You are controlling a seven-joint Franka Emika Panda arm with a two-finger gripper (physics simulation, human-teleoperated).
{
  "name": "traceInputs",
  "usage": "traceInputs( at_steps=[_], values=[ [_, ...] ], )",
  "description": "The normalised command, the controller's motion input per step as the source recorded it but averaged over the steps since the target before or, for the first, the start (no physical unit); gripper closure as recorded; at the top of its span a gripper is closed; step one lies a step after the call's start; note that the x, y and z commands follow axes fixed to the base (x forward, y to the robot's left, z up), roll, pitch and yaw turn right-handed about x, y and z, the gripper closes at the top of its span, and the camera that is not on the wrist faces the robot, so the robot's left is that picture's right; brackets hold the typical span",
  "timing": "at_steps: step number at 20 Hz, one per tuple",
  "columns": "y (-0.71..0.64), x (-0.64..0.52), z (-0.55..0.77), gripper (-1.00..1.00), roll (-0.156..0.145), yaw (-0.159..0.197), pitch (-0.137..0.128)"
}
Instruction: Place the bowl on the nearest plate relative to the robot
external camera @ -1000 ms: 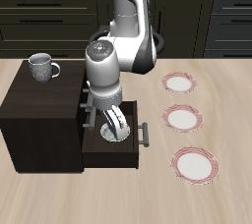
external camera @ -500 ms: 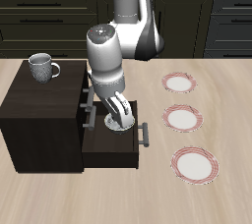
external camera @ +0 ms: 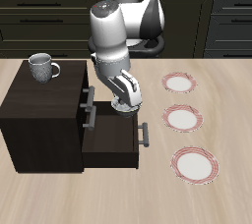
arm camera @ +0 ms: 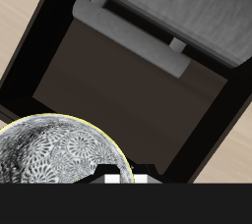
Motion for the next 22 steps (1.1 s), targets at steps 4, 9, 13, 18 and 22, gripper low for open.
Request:
traceInputs(
  at_steps=[4, 9, 13, 18, 22],
  values=[
    [0.06, -0.19, 0.42, 1.0, 0.008, 0.097, -0.061],
    [0.09, -0.15, 0.24, 1.0, 0.008, 0.103, -0.033],
    [0.26, -0.31, 0.26, 1.0, -0.01, 0.205, -0.041],
    [0.39, -0.28, 0.21, 1.0, -0.003, 0.215, -0.044],
    [0.36, -0.18, 0.14, 1.0, -0.008, 0.204, 0.005]
  ],
)
